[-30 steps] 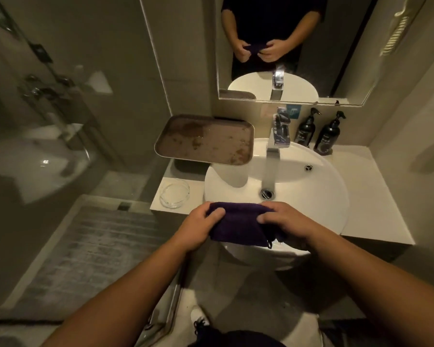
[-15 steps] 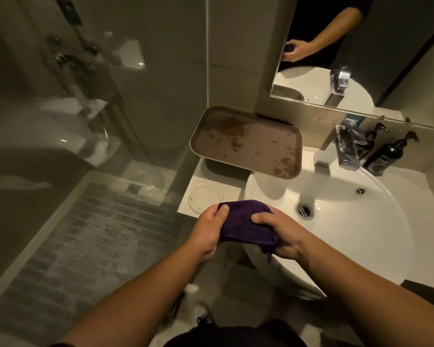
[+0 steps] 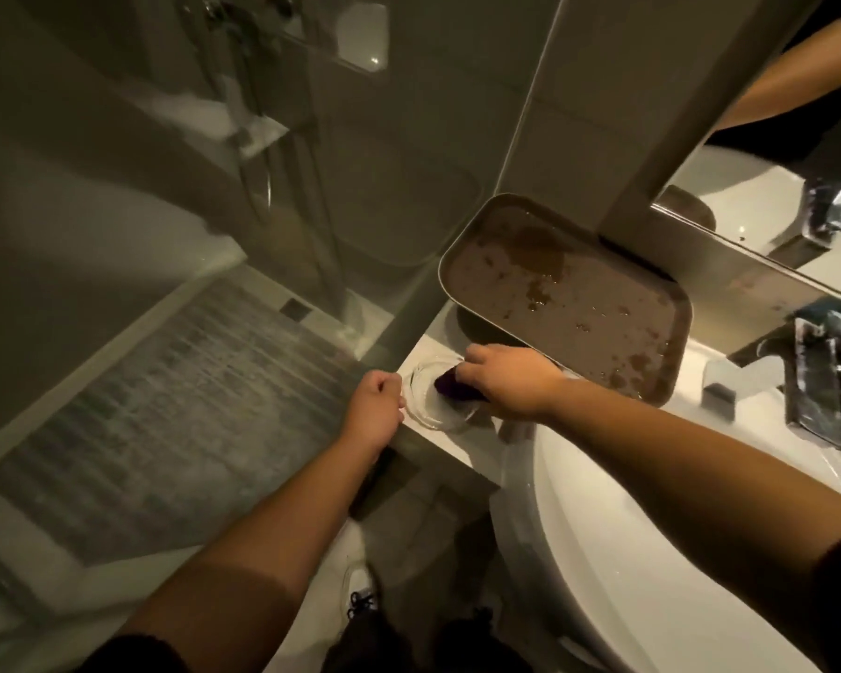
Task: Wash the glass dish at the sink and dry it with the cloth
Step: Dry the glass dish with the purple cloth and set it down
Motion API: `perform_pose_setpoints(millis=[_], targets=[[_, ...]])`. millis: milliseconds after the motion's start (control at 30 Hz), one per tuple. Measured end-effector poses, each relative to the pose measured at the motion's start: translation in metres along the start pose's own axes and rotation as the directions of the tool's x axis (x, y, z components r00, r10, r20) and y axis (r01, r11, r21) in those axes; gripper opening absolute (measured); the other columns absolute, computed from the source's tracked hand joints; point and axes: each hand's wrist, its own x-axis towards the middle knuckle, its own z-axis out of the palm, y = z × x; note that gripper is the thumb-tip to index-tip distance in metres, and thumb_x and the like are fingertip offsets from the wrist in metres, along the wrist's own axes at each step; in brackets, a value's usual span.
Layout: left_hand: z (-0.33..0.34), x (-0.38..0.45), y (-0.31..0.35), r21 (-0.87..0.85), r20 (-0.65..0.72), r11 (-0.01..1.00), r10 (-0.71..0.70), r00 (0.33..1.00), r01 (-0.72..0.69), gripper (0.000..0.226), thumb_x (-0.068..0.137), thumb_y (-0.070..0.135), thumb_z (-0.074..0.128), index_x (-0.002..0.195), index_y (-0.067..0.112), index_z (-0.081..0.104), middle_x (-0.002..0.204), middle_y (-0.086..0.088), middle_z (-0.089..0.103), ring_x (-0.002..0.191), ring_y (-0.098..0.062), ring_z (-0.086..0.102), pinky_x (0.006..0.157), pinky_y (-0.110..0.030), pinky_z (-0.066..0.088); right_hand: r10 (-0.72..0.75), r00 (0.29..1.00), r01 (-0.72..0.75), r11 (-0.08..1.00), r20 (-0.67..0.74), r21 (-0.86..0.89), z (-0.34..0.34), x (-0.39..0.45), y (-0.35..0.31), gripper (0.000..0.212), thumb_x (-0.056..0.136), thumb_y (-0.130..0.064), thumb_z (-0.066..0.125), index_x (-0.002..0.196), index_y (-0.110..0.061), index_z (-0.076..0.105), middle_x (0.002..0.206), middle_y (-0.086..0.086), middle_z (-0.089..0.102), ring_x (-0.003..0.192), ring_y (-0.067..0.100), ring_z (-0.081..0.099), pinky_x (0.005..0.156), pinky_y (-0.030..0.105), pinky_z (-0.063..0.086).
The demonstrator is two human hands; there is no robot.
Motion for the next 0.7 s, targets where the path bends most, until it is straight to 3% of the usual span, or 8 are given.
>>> perform_pose_setpoints(millis=[100,167,233,300,400,500,700], targets=[[0.002,0.019,0.002,0.242,-0.026,0.969,0.065,0.998,-0.057,0.022,0.096,0.023,0.044,0.075,0.02,0.048,0.074,-0.002,0.057,0.07,-0.022,0.055,0.062,-0.032,0.044,-0.082,0.971,0.101,0.992,0.224,-0.074,0.016,0.03,-0.006,0.055,0.088,-0.023,0.069,0.139,-0.021,0.048,0.138,0.007,0.051,0.122,0.03,0.054,0.103,0.042,0.047],[0.004,0.029,0.005,0.452,0.013,0.886,0.11,0.994,-0.104,0.029,0.096,0.026,0.044,0.068,0.02,0.041,0.07,-0.002,0.052,0.065,-0.02,0.05,0.055,-0.03,0.036,-0.095,0.951,0.124,0.989,0.294,-0.084,0.019,0.044,-0.005,0.06,0.086,-0.018,0.071,0.14,-0.02,0.046,0.14,0.007,0.048,0.123,0.032,0.054,0.104,0.044,0.046],[0.008,0.035,0.012,0.58,0.058,0.805,0.111,0.992,-0.124,0.027,0.099,0.03,0.044,0.078,0.014,0.046,0.078,-0.006,0.055,0.069,-0.021,0.049,0.059,-0.031,0.033,-0.112,0.932,0.152,0.984,0.345,-0.09,0.018,0.053,-0.003,0.061,0.085,-0.017,0.072,0.141,-0.019,0.045,0.142,0.007,0.047,0.123,0.033,0.054,0.103,0.044,0.046],[0.013,0.043,0.019,0.674,0.098,0.726,0.097,0.99,-0.138,0.032,0.102,0.037,0.04,0.097,0.008,0.052,0.095,-0.014,0.062,0.085,-0.03,0.056,0.068,-0.032,0.037,-0.145,0.919,0.185,0.98,0.368,-0.077,0.018,0.057,-0.001,0.059,0.088,-0.018,0.07,0.141,-0.018,0.045,0.142,0.007,0.046,0.123,0.032,0.054,0.104,0.042,0.046],[0.02,0.053,0.022,0.823,0.167,0.532,0.107,0.98,-0.198,0.04,0.105,0.038,0.031,0.116,0.003,0.049,0.113,-0.021,0.064,0.101,-0.039,0.06,0.073,-0.037,0.039,-0.194,0.913,0.212,0.977,0.36,-0.012,0.02,0.059,0.003,0.049,0.093,-0.026,0.064,0.139,-0.017,0.048,0.138,0.007,0.048,0.118,0.031,0.055,0.1,0.039,0.045],[0.022,0.056,0.02,0.881,0.228,0.39,0.149,0.962,-0.269,0.038,0.106,0.034,0.026,0.117,0.003,0.045,0.109,-0.022,0.065,0.096,-0.04,0.061,0.067,-0.039,0.04,-0.18,0.914,0.171,0.984,0.365,0.059,0.019,0.06,0.004,0.042,0.098,-0.034,0.054,0.134,-0.014,0.051,0.135,0.01,0.051,0.109,0.028,0.057,0.09,0.033,0.042],[0.025,0.053,0.017,0.914,0.205,0.315,0.181,0.962,-0.254,0.034,0.106,0.031,0.027,0.115,0.003,0.045,0.106,-0.021,0.066,0.094,-0.04,0.063,0.063,-0.038,0.04,0.012,0.942,-0.103,0.961,0.337,0.255,0.027,0.064,-0.016,0.032,0.096,-0.031,0.048,0.114,-0.008,0.061,0.11,0.014,0.064,0.091,0.029,0.058,0.074,0.03,0.04]])
